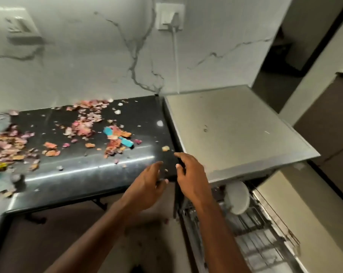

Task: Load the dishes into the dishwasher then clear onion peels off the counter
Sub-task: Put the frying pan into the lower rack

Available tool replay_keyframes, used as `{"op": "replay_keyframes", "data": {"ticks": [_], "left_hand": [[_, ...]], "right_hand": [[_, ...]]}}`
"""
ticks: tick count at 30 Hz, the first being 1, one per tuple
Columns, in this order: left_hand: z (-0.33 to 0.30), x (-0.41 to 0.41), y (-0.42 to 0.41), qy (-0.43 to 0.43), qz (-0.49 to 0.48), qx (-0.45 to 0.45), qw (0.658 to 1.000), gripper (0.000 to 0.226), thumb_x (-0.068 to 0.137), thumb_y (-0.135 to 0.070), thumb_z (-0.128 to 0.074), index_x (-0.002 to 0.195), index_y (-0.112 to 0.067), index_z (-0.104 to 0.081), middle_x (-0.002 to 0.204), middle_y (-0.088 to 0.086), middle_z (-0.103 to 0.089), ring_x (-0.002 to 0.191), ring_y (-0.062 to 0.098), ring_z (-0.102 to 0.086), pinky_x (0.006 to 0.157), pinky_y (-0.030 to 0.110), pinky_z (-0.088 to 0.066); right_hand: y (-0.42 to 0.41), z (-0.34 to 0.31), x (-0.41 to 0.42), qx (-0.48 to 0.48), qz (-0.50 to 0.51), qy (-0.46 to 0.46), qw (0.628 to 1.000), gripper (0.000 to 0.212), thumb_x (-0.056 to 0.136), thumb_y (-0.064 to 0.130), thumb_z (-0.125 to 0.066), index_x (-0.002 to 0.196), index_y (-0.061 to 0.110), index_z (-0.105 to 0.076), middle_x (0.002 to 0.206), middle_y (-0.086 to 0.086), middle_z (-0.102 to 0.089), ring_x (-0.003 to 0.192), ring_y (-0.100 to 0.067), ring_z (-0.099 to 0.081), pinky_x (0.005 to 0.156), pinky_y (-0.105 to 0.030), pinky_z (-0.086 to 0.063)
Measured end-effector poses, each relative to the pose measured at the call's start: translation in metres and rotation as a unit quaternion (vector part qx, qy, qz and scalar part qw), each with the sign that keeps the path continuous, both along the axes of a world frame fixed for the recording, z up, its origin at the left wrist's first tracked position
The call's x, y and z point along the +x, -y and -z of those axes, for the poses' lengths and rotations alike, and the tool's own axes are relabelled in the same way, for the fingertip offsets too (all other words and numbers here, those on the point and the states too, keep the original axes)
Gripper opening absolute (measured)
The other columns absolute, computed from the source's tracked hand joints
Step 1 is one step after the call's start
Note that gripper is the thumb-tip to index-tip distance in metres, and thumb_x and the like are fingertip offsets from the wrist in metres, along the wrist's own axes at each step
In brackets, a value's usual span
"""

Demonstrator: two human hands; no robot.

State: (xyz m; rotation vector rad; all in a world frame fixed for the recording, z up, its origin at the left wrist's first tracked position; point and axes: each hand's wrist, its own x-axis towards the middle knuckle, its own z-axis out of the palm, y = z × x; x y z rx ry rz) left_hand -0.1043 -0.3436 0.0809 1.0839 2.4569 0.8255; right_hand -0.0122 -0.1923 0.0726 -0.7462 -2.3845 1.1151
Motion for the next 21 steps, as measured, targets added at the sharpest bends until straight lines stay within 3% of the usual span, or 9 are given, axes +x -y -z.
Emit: {"op": "replay_keyframes", "data": {"ticks": [1, 5, 11, 16, 21], "left_hand": [[-0.002, -0.009, 0.007, 0.008, -0.011, 0.007, 1.000, 0.063, 0.100, -0.028, -0.065, 0.156, -0.014, -0.039, 0.147, 0.008, -0.055, 0.133, 0.020, -0.053, 0.108, 0.024, -0.039], [-0.003, -0.068, 0.063, 0.032, -0.074, 0.015, 0.997, 0.067, 0.101, -0.037, -0.061, 0.159, -0.022, -0.030, 0.160, 0.003, -0.042, 0.144, 0.016, -0.044, 0.117, 0.039, -0.041], [-0.004, -0.129, 0.139, 0.037, -0.170, 0.013, 0.985, 0.067, 0.101, -0.040, -0.061, 0.158, -0.027, -0.029, 0.159, 0.000, -0.043, 0.142, 0.014, -0.045, 0.116, 0.039, -0.043], [0.000, -0.159, 0.173, 0.053, -0.248, 0.019, 0.967, 0.068, 0.100, -0.042, -0.062, 0.159, -0.029, -0.030, 0.159, -0.002, -0.043, 0.142, 0.014, -0.045, 0.116, 0.043, -0.043], [0.002, -0.174, 0.197, 0.052, -0.345, 0.020, 0.937, 0.067, 0.100, -0.042, -0.063, 0.158, -0.028, -0.033, 0.158, -0.001, -0.044, 0.140, 0.015, -0.047, 0.115, 0.042, -0.044]], "right_hand": [[0.007, -0.001, -0.012, -0.003, -0.009, -0.009, 1.000, 0.039, 0.100, 0.010, -0.059, 0.137, 0.022, -0.064, 0.141, 0.005, -0.062, 0.130, -0.011, -0.057, 0.113, -0.029, -0.044], [0.061, -0.006, -0.086, -0.007, -0.074, -0.022, 0.997, 0.039, 0.099, 0.007, -0.061, 0.135, 0.022, -0.066, 0.138, 0.005, -0.063, 0.126, -0.009, -0.058, 0.109, -0.019, -0.041], [0.126, -0.008, -0.172, -0.008, -0.184, 0.002, 0.983, 0.040, 0.102, 0.016, -0.061, 0.139, 0.032, -0.061, 0.144, 0.012, -0.058, 0.130, -0.002, -0.053, 0.107, -0.015, -0.038], [0.149, 0.001, -0.224, -0.005, -0.266, 0.021, 0.964, 0.043, 0.103, 0.018, -0.062, 0.142, 0.036, -0.058, 0.146, 0.014, -0.056, 0.132, -0.004, -0.053, 0.112, -0.035, -0.049], [0.169, 0.000, -0.284, -0.001, -0.359, 0.015, 0.933, 0.042, 0.102, 0.017, -0.063, 0.141, 0.032, -0.059, 0.145, 0.009, -0.058, 0.133, -0.010, -0.054, 0.110, -0.042, -0.051]]}}
